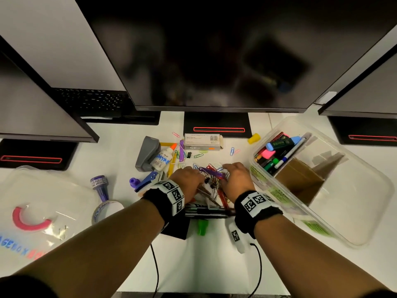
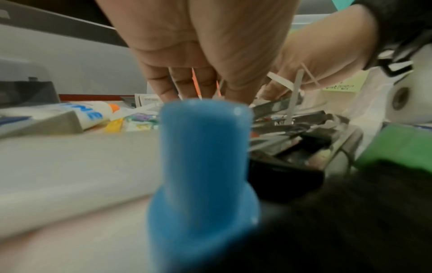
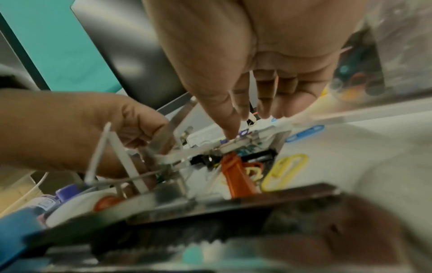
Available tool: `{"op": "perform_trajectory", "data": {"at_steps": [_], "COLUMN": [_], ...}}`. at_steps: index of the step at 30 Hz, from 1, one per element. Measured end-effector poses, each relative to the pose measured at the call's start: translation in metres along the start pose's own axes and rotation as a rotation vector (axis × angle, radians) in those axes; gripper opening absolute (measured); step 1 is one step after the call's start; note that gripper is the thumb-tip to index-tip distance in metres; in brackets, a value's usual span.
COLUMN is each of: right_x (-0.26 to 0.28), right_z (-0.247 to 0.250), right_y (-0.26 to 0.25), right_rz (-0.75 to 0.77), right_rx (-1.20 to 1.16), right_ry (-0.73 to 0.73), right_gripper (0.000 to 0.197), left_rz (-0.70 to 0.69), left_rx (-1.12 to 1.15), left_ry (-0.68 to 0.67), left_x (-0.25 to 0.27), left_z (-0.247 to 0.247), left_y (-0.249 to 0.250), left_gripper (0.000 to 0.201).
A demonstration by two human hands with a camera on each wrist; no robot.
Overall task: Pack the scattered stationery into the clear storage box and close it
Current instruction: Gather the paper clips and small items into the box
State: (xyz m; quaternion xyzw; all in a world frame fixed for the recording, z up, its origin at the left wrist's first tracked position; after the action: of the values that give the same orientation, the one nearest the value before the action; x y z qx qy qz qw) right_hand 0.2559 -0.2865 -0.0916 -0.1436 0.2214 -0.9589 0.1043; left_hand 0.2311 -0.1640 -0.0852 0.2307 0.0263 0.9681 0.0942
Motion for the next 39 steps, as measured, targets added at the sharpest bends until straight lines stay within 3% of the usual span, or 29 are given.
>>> {"op": "perform_trajectory", "data": {"at_steps": [4, 9, 17, 20, 24, 27, 30, 35, 39], "right_x": [-0.010, -0.015, -0.002, 0.008, 0.022, 0.035, 0.045, 0.071, 0.090], "right_z": [-0.006, -0.009, 0.009, 0.022, 0.041, 0.062, 0.094, 0.159, 0.197], "right_y": [-0.010, -0.008, -0.001, -0.005, -0.020, -0.028, -0.024, 0.045, 0.104], "right_rz": [0.023, -0.044, -0.133, -0.132, -0.091, -0.121, -0.154, -0.270, -0.377], "right_rx": [0.083, 0.079, -0.149, -0.237, -0.395, -0.682, -0.897, -0.749, -0.376], "right_ry": [-0.104, -0.146, 0.032, 0.108, 0.190, 0.250, 0.327, 0.523, 0.477], "right_gripper": [0.046, 0.025, 0.017, 0.009, 0.018, 0.025, 0.020, 0.020, 0.017], "left_rz": [0.020, 0.083, 0.224, 0.277, 0.282, 0.238, 0.175, 0.053, -0.011], "left_rx": [0.042, 0.165, 0.458, 0.548, 0.647, 0.748, 0.817, 0.962, 0.857], "left_ry": [-0.023, -0.014, 0.048, 0.067, 0.135, 0.206, 0.262, 0.247, 0.184], "left_x": [0.004, 0.009, 0.011, 0.013, 0.018, 0.021, 0.021, 0.012, -0.006], "left_z": [-0.001, 0.005, 0.022, 0.027, 0.053, 0.087, 0.119, 0.150, 0.155], "left_y": [-0.003, -0.020, -0.051, -0.058, -0.051, -0.031, -0.003, 0.065, 0.130], "left_gripper": [0.021, 0.020, 0.009, 0.031, 0.035, 0.036, 0.037, 0.036, 0.034]}}
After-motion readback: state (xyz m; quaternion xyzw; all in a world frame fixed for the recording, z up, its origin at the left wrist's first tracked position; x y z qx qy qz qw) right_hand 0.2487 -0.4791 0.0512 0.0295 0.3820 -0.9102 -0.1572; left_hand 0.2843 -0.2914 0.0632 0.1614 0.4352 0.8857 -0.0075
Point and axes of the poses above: each hand's wrist, its own x-axis away from the middle knuckle, its own z-axis out of the back of the hand, y = z × x, the point moved 9 cm from there along -x, towards the middle knuckle, and after that the axes turned 12 degrees about z, right-handed, at the moved point
